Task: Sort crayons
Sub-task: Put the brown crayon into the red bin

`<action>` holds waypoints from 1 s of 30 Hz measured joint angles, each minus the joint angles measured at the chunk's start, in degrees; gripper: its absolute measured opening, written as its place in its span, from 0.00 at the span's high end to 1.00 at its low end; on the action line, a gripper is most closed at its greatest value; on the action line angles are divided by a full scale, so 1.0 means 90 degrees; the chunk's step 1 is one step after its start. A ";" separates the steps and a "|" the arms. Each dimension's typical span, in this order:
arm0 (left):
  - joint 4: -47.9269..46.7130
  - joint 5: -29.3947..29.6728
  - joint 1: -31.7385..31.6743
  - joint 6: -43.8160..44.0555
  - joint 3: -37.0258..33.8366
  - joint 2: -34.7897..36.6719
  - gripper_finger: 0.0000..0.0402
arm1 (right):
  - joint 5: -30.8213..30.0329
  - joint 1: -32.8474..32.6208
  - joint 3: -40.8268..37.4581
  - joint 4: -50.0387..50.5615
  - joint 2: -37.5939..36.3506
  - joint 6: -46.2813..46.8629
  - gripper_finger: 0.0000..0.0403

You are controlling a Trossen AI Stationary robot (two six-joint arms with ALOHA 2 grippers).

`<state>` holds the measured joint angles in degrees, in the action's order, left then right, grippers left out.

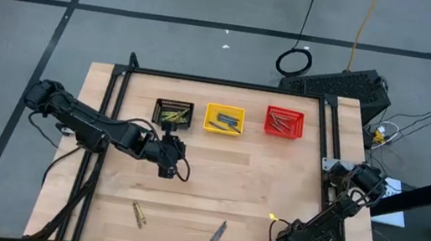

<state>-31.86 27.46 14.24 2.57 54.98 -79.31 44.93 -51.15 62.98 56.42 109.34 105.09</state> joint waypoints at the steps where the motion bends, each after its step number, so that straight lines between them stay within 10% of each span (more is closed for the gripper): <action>1: 0.0001 0.0000 0.0000 0.0000 0.0000 0.0000 0.74 | -0.0003 -0.0017 0.0000 -0.0003 0.0000 0.0052 1.00; 30: 0.0172 -0.0002 0.0001 -0.0001 0.0000 0.0000 0.74 | 0.0372 -0.0245 -0.0510 -0.0562 -0.0007 -0.0104 1.00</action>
<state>-30.31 27.44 14.25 2.56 54.98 -79.31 48.27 -53.35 58.39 51.35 109.28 104.15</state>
